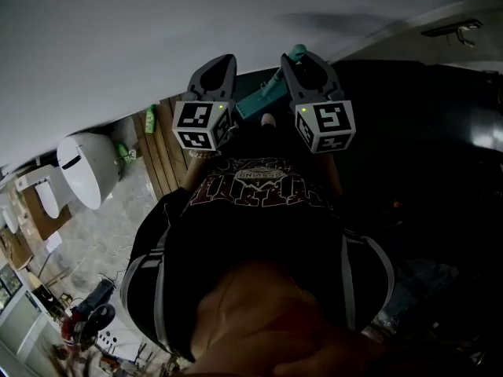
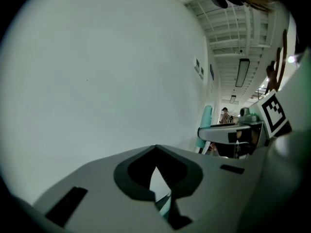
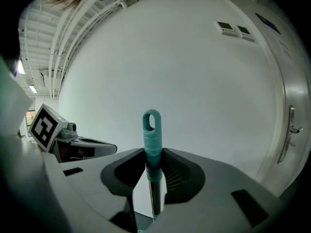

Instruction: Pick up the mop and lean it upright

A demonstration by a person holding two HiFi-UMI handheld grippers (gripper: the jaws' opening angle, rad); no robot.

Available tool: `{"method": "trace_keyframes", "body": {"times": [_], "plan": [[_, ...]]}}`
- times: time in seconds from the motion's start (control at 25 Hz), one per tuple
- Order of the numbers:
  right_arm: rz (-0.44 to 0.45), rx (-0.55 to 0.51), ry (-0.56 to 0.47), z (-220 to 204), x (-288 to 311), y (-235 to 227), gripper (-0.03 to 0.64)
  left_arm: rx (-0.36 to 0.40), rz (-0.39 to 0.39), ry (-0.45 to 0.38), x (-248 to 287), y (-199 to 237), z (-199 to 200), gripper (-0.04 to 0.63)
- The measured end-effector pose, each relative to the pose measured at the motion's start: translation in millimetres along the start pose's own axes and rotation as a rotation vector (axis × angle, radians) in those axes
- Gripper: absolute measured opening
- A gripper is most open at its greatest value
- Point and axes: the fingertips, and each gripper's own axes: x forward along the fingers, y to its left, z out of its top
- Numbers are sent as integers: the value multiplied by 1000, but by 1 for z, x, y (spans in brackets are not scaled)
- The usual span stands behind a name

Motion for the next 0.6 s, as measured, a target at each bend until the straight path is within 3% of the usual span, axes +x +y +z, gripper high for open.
{"method": "trace_keyframes", "body": {"times": [0.24, 0.6], "plan": [[-21, 3, -6, 2, -4, -5, 117, 27, -21, -48, 3, -5, 10, 44], [-96, 31, -43, 11, -16, -7, 117, 46, -113, -18, 8, -12, 9, 44]]}}
